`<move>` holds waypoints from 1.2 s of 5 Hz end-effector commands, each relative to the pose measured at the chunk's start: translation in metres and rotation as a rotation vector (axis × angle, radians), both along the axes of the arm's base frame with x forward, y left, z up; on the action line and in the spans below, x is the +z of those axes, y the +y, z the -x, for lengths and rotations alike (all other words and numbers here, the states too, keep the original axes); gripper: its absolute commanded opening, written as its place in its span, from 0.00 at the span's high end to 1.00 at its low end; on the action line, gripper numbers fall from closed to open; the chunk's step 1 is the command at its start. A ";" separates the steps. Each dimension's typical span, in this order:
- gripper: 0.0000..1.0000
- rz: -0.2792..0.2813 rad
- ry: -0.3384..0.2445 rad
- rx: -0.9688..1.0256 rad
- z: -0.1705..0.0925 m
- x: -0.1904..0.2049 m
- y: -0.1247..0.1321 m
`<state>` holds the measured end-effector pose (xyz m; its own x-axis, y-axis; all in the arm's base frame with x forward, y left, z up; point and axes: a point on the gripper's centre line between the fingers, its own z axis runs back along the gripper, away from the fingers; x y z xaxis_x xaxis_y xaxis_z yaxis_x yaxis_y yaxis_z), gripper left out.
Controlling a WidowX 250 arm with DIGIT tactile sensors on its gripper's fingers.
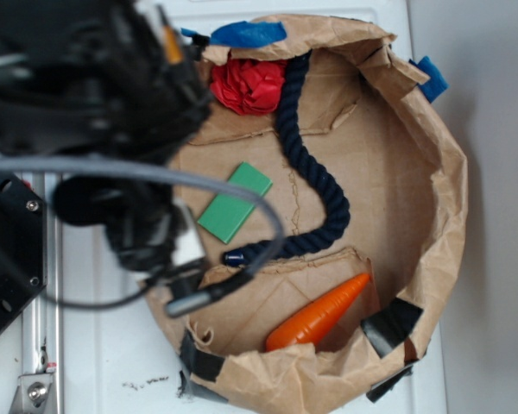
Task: Grab the green block.
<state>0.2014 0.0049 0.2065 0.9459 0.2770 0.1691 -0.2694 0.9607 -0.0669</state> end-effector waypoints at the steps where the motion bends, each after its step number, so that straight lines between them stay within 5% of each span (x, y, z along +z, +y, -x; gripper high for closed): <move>1: 0.00 0.070 -0.078 0.221 -0.023 -0.017 0.030; 3: 0.00 0.091 -0.020 0.279 -0.031 -0.070 0.028; 6: 0.00 0.091 -0.020 0.279 -0.031 -0.070 0.028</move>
<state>0.2317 0.0260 0.1292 0.8414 0.5263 0.1228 -0.5092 0.8481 -0.1460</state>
